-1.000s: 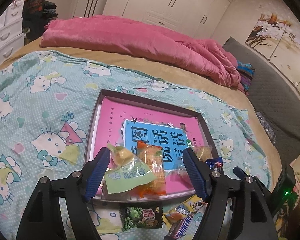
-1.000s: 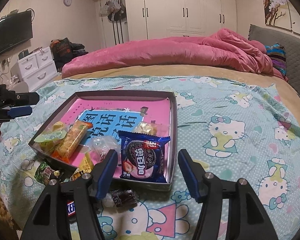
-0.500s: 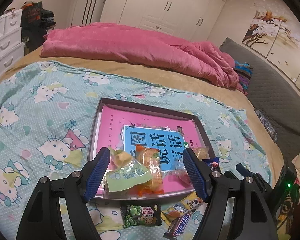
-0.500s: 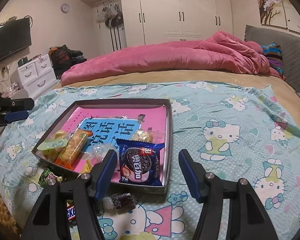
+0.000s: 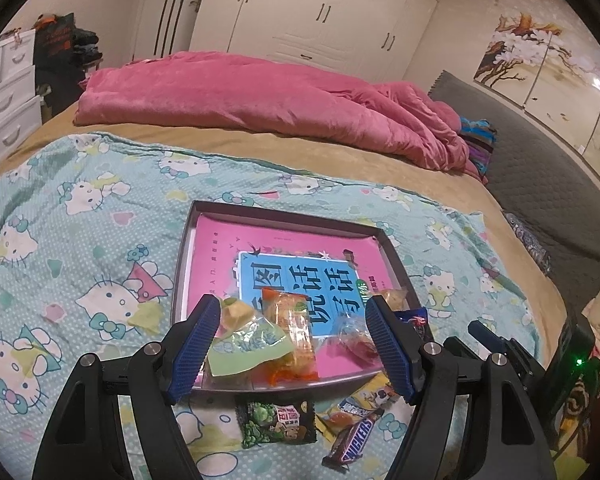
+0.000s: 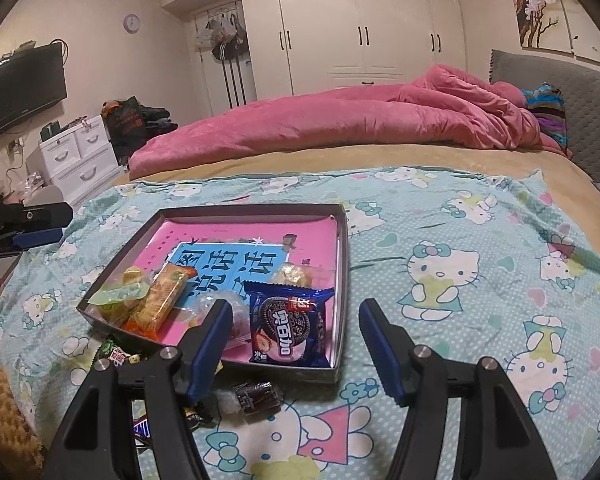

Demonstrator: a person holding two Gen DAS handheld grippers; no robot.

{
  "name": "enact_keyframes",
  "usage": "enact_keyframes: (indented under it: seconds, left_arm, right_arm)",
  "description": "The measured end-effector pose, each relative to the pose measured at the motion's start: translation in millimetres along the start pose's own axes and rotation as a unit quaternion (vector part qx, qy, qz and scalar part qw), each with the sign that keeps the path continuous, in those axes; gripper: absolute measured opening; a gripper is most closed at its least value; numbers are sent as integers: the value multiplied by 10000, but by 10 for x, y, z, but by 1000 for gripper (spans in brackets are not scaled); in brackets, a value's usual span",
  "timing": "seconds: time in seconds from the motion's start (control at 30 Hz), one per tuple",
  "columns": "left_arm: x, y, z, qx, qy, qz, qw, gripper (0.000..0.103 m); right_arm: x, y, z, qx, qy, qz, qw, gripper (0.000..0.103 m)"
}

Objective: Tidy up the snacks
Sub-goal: 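Withdraw both open tools from the tray toward the loose snacks beside it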

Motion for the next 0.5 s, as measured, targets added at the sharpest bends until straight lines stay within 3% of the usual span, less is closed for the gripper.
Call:
enact_keyframes:
  seconds: [0.5]
  left_arm:
    - [56, -70, -38, -89, -85, 90, 9999, 76]
  right_arm:
    - [29, -111, 130, 72, 128, 196, 9997, 66]
Point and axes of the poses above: each gripper's, at about its wrist camera, not at the fingertips, and x roughly against the way its jaws point, z to its left, y to its top, the point moved 5 cm from there along -x, roughly the way its jaws point, and after that the axes turned 12 degrees about y, right-handed, at the moved point
